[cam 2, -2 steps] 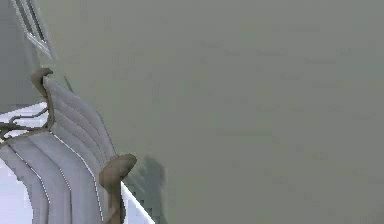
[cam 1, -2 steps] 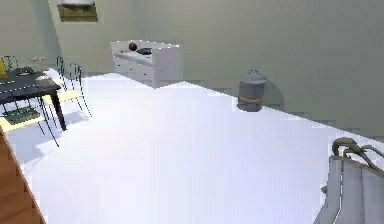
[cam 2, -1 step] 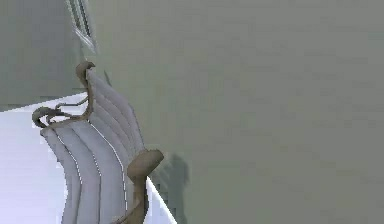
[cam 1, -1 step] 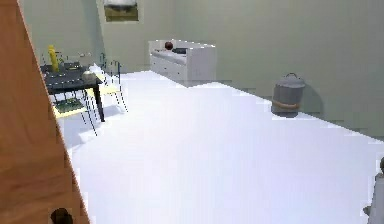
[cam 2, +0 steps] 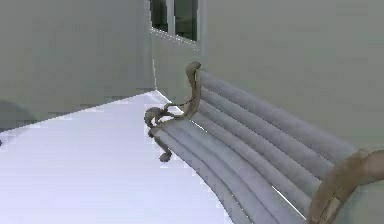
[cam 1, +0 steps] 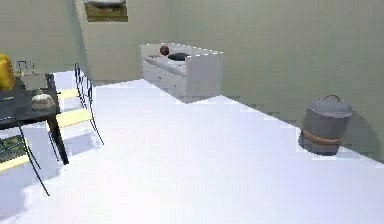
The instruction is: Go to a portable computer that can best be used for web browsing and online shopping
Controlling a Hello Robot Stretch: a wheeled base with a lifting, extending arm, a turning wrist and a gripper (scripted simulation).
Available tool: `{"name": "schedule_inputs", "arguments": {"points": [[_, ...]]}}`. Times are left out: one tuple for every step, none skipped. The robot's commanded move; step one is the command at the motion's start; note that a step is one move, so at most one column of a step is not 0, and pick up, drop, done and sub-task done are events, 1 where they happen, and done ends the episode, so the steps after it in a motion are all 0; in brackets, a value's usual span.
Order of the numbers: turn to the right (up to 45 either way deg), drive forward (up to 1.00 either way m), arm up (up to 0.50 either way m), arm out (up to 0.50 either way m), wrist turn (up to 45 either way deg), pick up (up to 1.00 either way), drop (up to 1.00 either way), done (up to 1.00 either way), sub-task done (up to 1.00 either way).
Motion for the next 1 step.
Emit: {"name": "schedule_inputs", "arguments": {"points": [[0.0, 1.0, 0.0, 0.0, 0.0, 0.0, 0.0, 0.0, 0.0]]}}
